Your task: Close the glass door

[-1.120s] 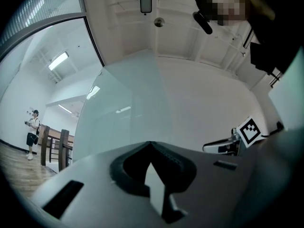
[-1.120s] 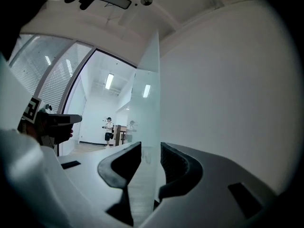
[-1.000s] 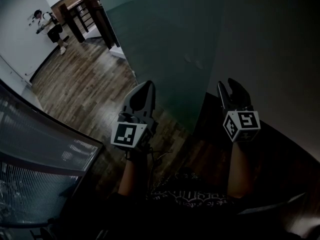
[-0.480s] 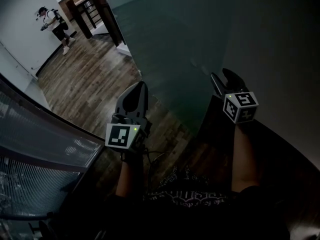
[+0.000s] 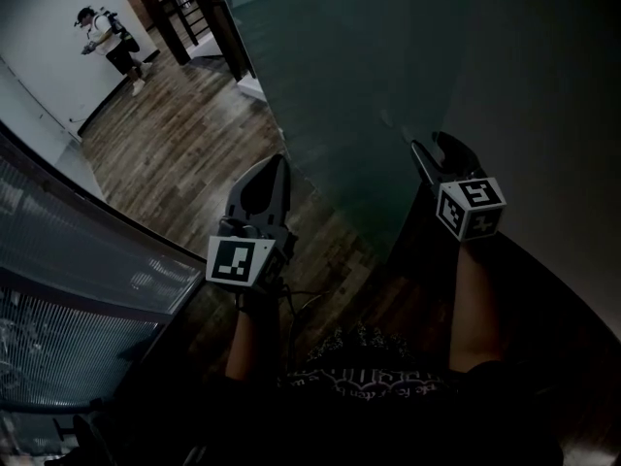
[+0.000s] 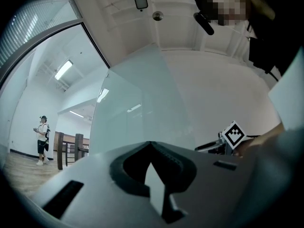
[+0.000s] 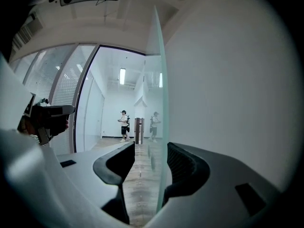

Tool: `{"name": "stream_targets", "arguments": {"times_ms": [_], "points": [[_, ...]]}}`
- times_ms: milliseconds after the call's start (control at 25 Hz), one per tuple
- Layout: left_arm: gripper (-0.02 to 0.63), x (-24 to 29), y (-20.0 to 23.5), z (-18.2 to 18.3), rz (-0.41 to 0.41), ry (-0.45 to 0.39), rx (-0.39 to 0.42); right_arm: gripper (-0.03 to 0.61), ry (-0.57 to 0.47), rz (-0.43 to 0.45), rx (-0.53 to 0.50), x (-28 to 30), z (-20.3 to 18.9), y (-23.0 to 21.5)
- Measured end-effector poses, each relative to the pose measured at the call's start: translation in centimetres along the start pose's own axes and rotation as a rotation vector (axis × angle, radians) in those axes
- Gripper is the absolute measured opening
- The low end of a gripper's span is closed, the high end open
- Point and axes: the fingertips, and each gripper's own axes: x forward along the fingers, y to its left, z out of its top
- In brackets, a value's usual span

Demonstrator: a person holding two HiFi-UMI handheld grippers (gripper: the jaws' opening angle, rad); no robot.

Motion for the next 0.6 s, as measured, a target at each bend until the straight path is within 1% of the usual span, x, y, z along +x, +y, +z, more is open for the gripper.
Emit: {"name": "stream_targets", "arguments": {"times_ms": [200,320,400,600], "points": [[0.002,-2.3,1.0,1.2,0.03,-0.006,0.003,0.195,-0.004,0.007,-0.01,-0.7,0.9,2.3],[0.002,-2.4,1.2,0.6,0.054,-0.003,0.007,0.195,-0.011,0.006,-0.012,-0.7,0.3,2.3],[0.002,-2.7,1.6,0.7,0.073,-0.005,0.011,0.195,-0.011,0.023,-0.009,-0.7,0.2,3.0],[0.002,-4.6,3.3,1.8,0.123,-0.018,0.018,0.195,0.004,0.093,-0.026,-1.2,0.7,6.4]]}}
